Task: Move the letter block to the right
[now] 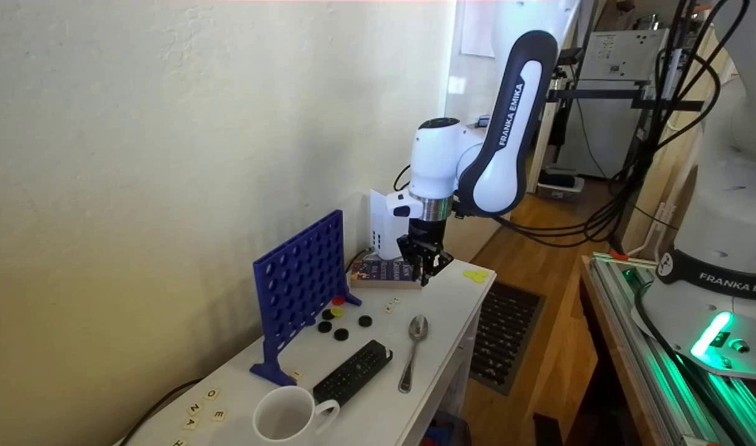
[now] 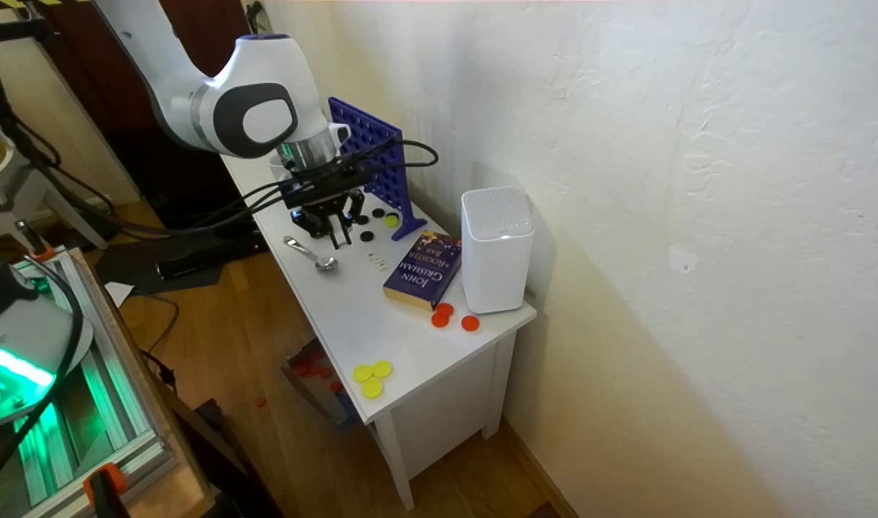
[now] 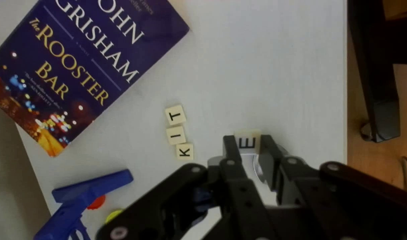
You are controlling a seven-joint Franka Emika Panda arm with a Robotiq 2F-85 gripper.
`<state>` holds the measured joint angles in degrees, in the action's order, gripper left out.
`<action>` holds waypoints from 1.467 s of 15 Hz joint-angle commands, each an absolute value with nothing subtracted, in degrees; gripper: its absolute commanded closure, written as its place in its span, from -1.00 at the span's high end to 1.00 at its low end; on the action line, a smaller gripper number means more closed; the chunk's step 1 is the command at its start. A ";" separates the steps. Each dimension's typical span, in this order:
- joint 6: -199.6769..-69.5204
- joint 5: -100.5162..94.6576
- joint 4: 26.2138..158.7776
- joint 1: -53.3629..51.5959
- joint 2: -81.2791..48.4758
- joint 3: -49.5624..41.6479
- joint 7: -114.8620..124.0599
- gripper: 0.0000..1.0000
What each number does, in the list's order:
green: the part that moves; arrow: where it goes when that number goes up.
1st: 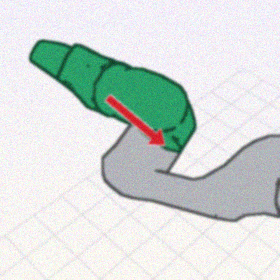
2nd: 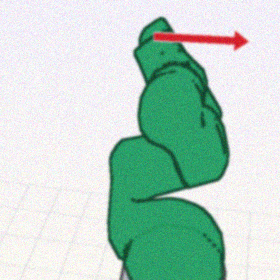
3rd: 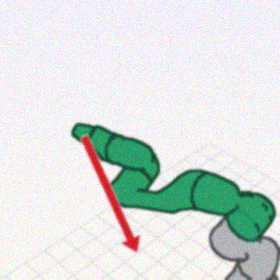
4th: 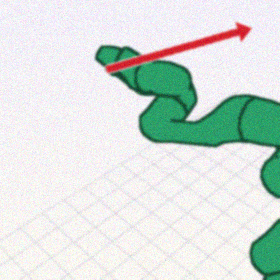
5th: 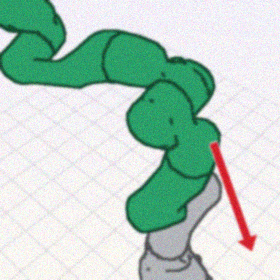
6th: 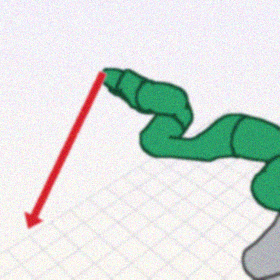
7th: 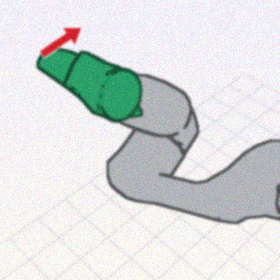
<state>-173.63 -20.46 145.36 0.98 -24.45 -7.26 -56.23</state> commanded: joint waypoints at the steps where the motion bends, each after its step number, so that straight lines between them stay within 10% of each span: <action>1: -173.32 -22.42 144.67 1.85 -24.99 -6.88 -54.90 -0.58; 3: -173.32 -22.49 144.26 1.45 -25.34 -6.95 -54.83 -0.89; 22: -177.23 -24.15 131.93 8.21 -39.37 -4.23 -59.44 -0.89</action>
<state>-176.22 -22.04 134.01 6.07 -37.27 -5.20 -58.14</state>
